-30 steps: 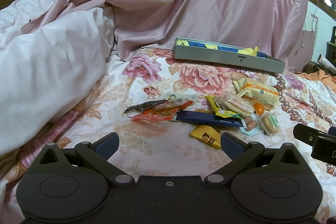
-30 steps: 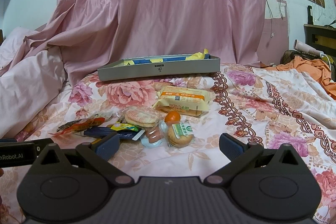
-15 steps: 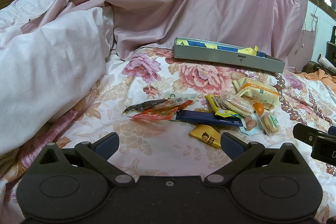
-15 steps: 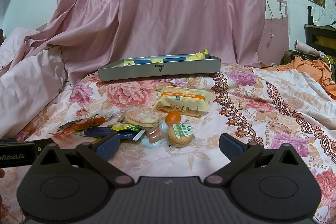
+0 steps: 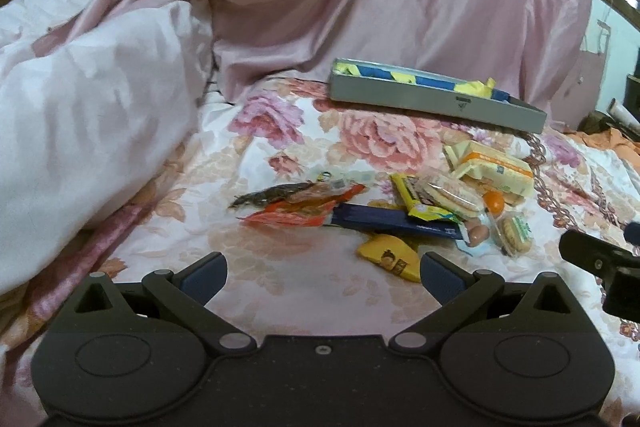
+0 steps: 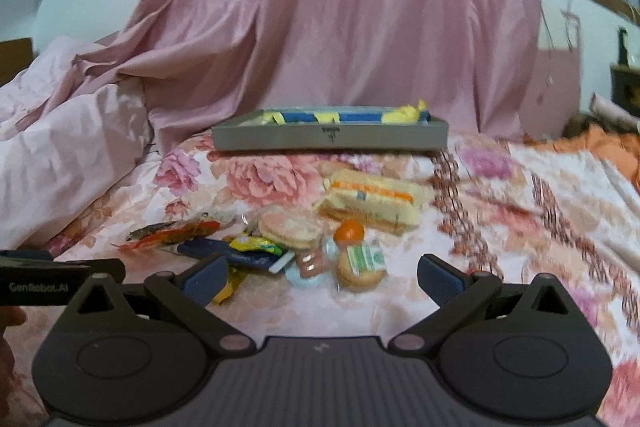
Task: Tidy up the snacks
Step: 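Grasp the pink-wrapped round biscuit with the left tool while the right tool grasps the green-labelled biscuit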
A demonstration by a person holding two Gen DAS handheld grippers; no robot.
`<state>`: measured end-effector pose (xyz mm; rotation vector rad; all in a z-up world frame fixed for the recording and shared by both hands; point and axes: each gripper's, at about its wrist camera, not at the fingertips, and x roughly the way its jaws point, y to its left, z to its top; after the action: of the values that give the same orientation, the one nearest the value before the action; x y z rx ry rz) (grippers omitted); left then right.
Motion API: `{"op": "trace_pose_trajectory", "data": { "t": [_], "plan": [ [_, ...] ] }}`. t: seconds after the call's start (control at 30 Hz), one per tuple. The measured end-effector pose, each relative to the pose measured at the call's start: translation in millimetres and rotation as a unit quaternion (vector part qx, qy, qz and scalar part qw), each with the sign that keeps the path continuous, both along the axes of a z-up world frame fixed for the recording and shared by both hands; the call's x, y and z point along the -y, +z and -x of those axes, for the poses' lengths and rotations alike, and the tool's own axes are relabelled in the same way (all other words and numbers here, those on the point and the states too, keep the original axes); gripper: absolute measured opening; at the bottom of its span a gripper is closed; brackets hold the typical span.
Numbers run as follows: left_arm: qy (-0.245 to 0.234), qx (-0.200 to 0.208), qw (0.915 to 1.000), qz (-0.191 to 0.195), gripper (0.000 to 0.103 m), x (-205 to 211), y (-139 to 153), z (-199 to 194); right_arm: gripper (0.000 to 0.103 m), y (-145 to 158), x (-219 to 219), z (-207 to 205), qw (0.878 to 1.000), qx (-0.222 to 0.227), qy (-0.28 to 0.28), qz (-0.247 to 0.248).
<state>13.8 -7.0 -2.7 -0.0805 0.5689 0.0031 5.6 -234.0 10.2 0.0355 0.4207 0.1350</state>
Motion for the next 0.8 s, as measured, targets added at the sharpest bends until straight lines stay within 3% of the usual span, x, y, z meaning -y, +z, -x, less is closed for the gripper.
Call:
{"op": "trace_pose_trajectory", "data": {
  "t": [0.3,0.8],
  "plan": [
    [-0.051,-0.037,0.998,0.001,0.102,14,-9,-35,0.103,-5,14,-27,0.997,-0.001,0.046,0.056],
    [-0.144,-0.071,0.987,-0.015,0.102,38,-20,-94,0.103,-40,31,-85,0.995,-0.07,0.054,0.053]
  ]
}}
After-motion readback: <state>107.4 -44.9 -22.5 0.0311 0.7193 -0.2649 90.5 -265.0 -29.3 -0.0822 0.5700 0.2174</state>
